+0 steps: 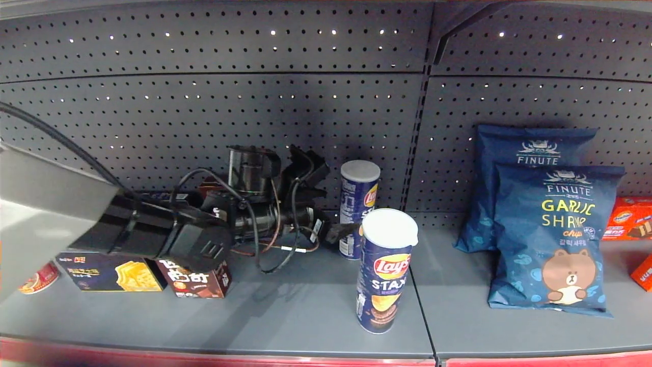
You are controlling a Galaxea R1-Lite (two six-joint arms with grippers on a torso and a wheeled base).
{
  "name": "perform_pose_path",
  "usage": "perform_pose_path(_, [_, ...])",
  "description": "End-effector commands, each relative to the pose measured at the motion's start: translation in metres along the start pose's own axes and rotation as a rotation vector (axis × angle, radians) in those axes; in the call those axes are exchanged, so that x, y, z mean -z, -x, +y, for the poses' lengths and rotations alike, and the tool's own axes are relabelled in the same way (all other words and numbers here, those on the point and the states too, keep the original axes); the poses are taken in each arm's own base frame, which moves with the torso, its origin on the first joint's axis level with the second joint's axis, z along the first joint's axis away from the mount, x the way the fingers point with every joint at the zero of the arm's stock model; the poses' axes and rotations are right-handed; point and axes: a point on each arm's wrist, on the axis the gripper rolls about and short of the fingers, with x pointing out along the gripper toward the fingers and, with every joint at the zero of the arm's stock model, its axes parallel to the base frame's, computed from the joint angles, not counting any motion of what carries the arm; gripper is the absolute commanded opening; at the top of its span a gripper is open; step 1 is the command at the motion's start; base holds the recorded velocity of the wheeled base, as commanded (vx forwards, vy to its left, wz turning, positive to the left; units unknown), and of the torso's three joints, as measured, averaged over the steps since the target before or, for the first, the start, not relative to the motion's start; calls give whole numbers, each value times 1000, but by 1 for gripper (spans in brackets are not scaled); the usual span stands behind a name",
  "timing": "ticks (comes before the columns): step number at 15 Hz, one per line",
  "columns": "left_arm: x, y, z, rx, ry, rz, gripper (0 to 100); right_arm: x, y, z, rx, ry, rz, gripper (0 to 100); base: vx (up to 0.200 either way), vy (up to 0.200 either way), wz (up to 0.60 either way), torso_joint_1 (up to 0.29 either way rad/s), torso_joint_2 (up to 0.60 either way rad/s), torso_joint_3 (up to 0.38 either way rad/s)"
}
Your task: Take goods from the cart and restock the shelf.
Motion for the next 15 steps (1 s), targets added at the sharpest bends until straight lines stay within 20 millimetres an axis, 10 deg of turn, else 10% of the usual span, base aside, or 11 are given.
perform_pose_path(1, [-10, 59, -14, -47, -3, -9, 100, 0, 0, 0, -7, 5, 3, 100, 0, 0, 0, 0, 0, 0])
perform_pose_path(3, [-8, 88, -26, -79, -2, -2, 100, -14, 1, 0, -58, 4, -26, 100, 0, 0, 0, 0, 0, 0])
perform_pose_path(7, [-10, 134, -44, -149, -8, -26, 100, -107, -38, 6, -339, 6, 61, 100, 0, 0, 0, 0, 0, 0])
perform_pose_path(11, [6, 148, -55, -189, -9, -28, 100, -113, -104, 28, -410, 36, 226, 100, 0, 0, 0, 0, 0, 0])
perform_pose_path(15, [25, 154, -61, -181, -7, 9, 100, -110, -147, 103, -386, 15, 279, 100, 0, 0, 0, 0, 0, 0])
